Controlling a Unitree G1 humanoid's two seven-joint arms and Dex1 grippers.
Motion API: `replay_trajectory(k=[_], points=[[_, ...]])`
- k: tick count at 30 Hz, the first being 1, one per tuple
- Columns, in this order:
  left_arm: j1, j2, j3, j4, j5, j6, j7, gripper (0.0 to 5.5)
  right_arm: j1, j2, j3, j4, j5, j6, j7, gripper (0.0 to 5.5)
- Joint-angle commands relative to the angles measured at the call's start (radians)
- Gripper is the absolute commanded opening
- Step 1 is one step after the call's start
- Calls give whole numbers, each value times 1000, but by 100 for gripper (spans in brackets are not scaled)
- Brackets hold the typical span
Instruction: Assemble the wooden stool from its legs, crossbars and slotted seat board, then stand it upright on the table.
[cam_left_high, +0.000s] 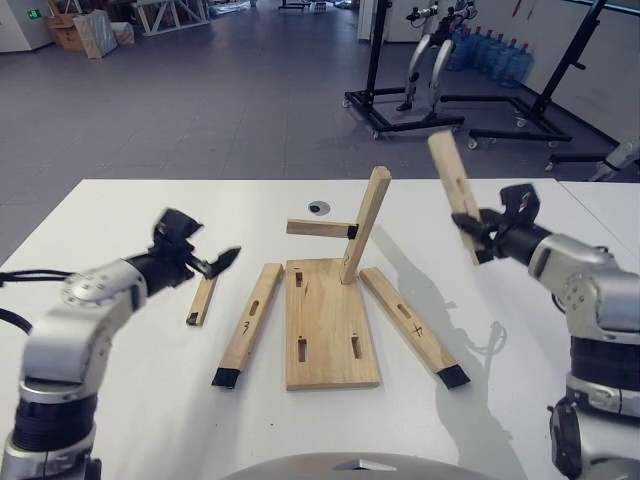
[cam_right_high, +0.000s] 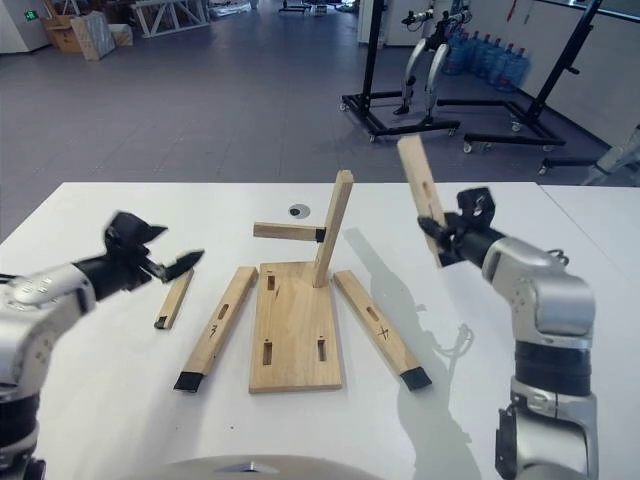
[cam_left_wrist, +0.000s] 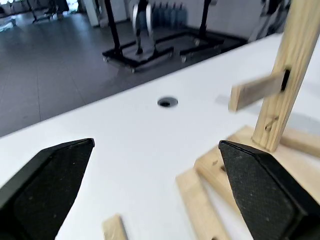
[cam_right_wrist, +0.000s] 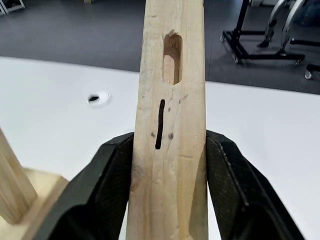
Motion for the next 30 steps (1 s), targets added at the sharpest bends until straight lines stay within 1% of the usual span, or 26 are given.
replay_trajectory(k=[1, 2, 3, 5, 7, 9, 11, 13, 16, 21, 24, 30], points=[[-235, -36, 262, 133, -398, 113, -25, 456, -244, -78, -116, 64, 230, 57, 168, 205], [-280, -55, 288, 165, -484, 132, -8, 456, -302, -92, -131, 75, 310, 101, 222, 205], [-308, -77, 277, 174, -549, 140, 7, 456, -357, -102, -136, 84, 395, 160, 268, 205], [-342, -124, 216, 166, -647, 155, 41, 456, -435, -100, -125, 86, 560, 285, 336, 204], [-384, -174, 156, 182, -723, 158, 79, 456, -483, -58, -106, 87, 706, 385, 348, 204], [-427, -223, 100, 213, -778, 151, 124, 456, -486, 6, -73, 73, 791, 425, 322, 204], [-465, -272, 60, 247, -837, 142, 177, 456, -433, 68, -9, 22, 806, 416, 301, 204], [-488, -315, 47, 283, -943, 130, 253, 456, -387, 121, 37, 0, 800, 394, 280, 204], [-513, -334, 33, 316, -1046, 104, 358, 456, -352, 167, 92, -23, 775, 356, 256, 204], [-541, -312, 21, 350, -1235, 36, 525, 456, -310, 182, 131, -49, 761, 311, 240, 204], [-545, -301, -8, 366, -1344, 7, 601, 456, -291, 181, 155, -60, 753, 296, 247, 204], [-538, -264, -79, 381, -1459, -11, 671, 456, -283, 177, 180, -61, 748, 277, 258, 204]])
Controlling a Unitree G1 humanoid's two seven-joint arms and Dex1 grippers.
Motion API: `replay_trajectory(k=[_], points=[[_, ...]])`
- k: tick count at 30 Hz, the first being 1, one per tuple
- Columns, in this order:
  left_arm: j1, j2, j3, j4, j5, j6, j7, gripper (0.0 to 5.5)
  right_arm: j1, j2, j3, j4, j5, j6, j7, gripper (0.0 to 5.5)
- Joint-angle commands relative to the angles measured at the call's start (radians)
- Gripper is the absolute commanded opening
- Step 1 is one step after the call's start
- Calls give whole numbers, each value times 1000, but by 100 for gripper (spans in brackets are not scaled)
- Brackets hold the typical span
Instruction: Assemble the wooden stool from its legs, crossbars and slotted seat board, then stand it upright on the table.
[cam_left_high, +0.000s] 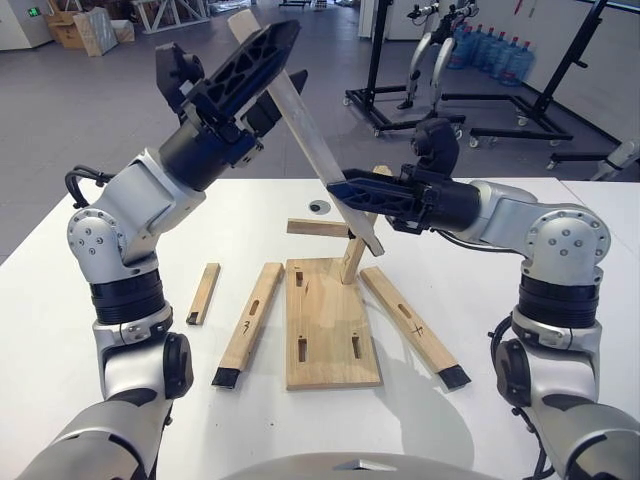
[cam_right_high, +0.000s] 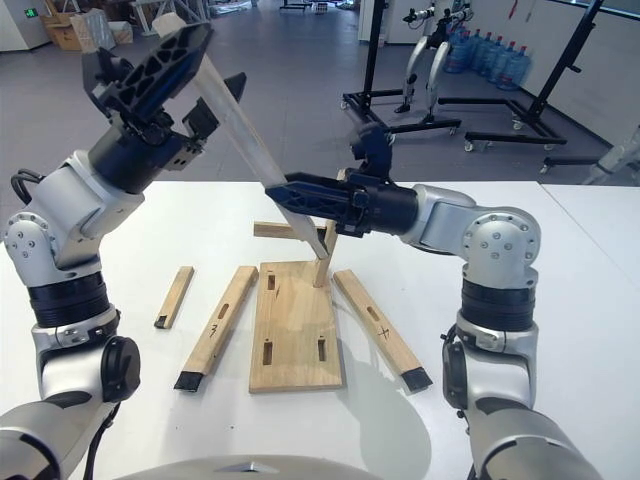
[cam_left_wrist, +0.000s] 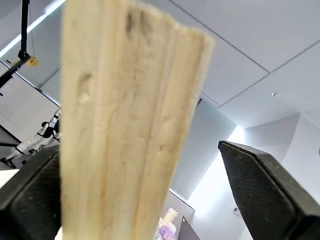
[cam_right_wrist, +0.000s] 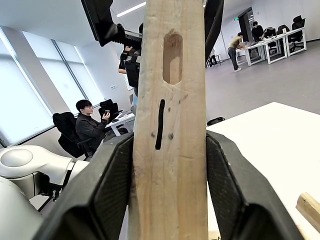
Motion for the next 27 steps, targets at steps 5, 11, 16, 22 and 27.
replay_trajectory(k=[5, 11, 16, 22, 27], points=[[-11, 48, -31, 36, -50, -12, 19, 456, 8, -13, 8, -7, 3, -25, 8, 204], [-20, 57, -36, 49, -51, -10, 14, 405, 28, -15, 12, -17, 3, -28, 14, 204], [11, 59, -73, 22, -52, -3, 22, 326, 25, -9, 20, -19, 4, -35, 8, 204], [31, 63, -94, 4, -51, -11, 24, 247, 17, -5, 21, -15, 11, -38, 0, 204], [48, 74, -96, -3, -52, -22, 26, 244, 23, -7, 24, -14, 9, -44, -4, 204]])
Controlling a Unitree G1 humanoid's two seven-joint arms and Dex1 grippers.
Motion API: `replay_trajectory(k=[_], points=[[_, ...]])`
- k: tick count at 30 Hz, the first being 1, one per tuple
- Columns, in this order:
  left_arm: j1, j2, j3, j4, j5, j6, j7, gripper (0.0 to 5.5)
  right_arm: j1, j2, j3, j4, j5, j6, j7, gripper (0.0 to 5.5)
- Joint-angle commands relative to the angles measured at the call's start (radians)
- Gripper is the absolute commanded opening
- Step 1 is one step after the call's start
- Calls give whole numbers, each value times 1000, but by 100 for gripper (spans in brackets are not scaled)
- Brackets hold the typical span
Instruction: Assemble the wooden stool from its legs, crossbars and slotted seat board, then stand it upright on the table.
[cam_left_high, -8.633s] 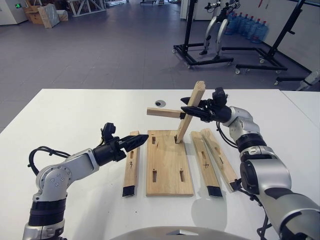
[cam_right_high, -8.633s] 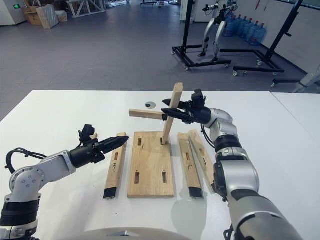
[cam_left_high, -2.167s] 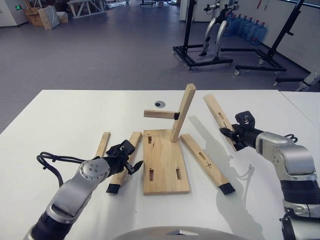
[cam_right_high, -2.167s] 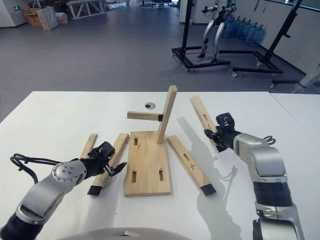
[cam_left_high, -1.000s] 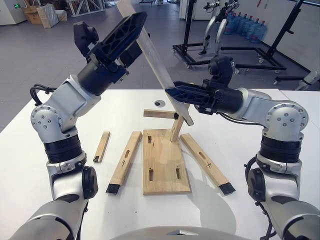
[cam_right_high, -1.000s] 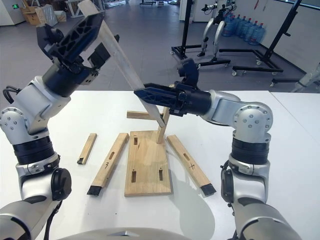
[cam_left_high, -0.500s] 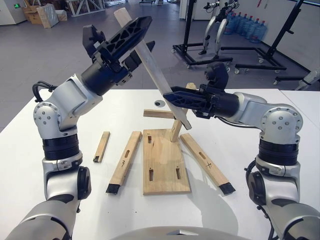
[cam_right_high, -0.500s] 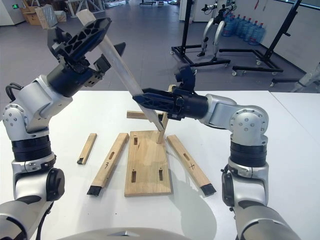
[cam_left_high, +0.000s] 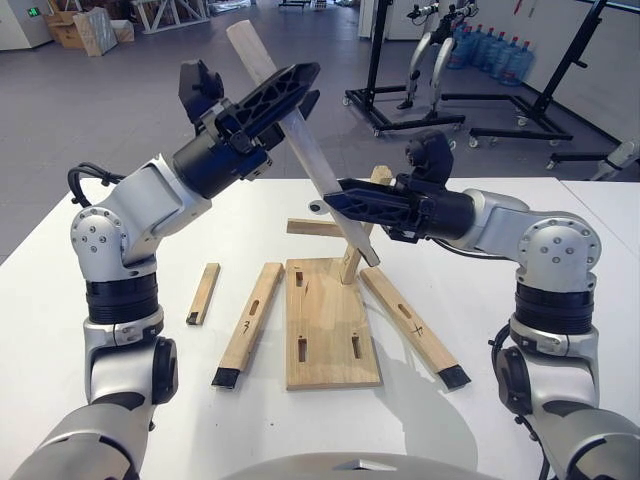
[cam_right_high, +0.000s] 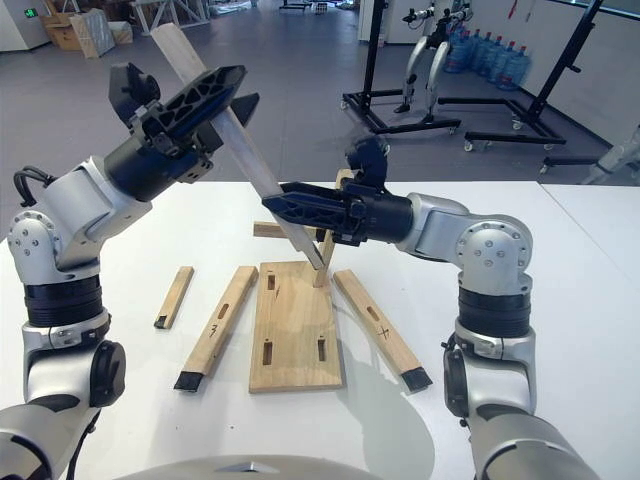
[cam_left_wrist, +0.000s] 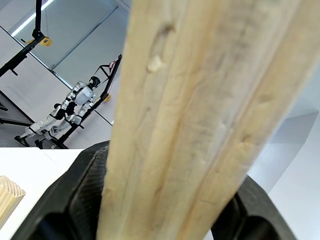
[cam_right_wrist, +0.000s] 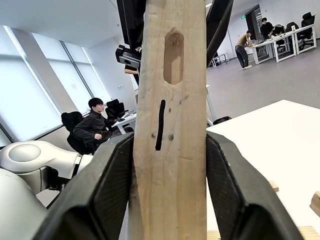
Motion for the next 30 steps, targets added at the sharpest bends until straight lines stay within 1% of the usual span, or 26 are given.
replay_trajectory(k=[1, 18, 19, 26, 30], points=[[20, 17, -14, -15, -14, 3, 4, 243, -5, -7, -2, -7, -8, -17, -16, 204], [29, 48, -34, -9, 7, -13, 3, 238, 44, 38, 6, -47, -22, -63, -73, 204], [29, 47, -35, -10, 5, -16, 6, 238, 44, 40, 7, -45, -24, -64, -78, 241], [37, 45, -37, -22, 3, -28, 15, 215, 32, 34, 4, -13, -19, -66, -92, 368], [48, 54, -36, -35, 31, -30, 11, 210, 24, 23, -20, 2, 15, -48, -100, 456]])
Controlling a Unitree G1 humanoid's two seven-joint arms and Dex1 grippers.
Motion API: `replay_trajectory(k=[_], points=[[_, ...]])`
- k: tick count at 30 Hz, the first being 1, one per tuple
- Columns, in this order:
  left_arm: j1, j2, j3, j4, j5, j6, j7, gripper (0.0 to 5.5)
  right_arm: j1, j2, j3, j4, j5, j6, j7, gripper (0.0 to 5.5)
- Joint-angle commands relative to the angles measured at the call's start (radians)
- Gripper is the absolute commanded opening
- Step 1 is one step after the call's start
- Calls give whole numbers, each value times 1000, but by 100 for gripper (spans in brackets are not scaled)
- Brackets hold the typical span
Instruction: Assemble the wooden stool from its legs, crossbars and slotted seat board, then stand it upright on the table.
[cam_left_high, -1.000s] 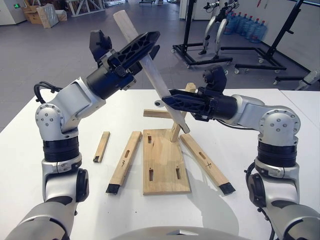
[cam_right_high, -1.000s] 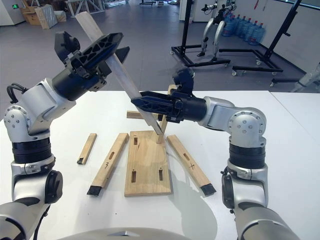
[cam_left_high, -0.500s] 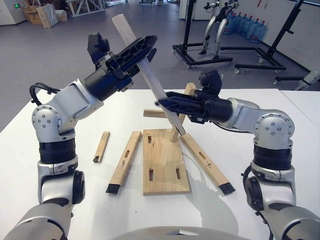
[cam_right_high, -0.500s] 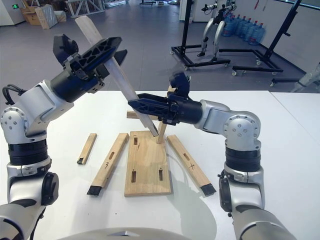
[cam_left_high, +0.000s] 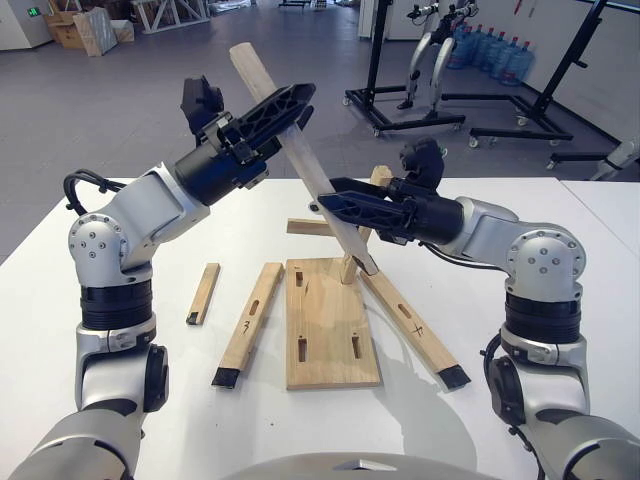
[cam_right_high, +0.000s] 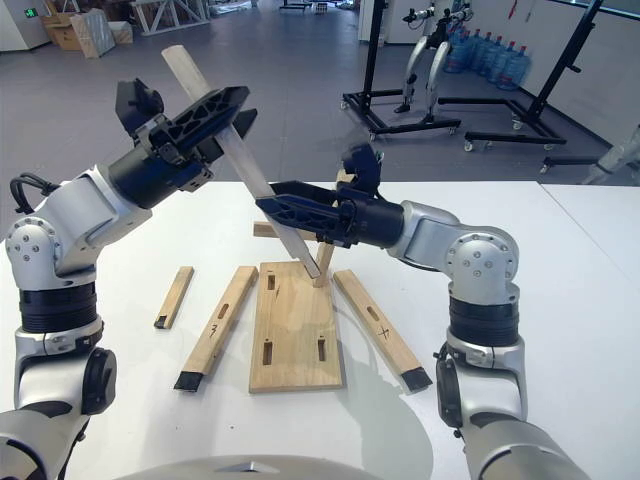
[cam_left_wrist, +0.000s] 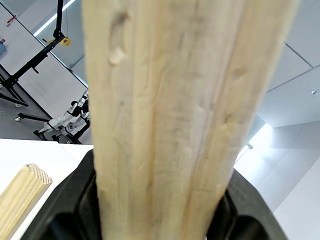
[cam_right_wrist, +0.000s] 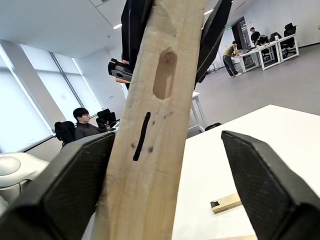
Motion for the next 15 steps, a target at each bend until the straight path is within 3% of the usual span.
replay_trajectory(k=[1, 4, 10, 15], points=[[21, 20, -2, -33, 28, -4, -6, 207, -28, -28, -37, 25, 42, 19, -25, 475], [54, 35, 3, -45, 69, 1, -28, 203, -51, -50, -84, 41, 102, 26, -40, 539], [116, 65, 14, -83, 211, -7, -116, 202, -113, -120, -178, 53, 178, -16, -57, 540], [201, 102, 68, -187, 436, -88, -244, 202, -103, -326, -316, 1, 244, -14, -36, 540]])
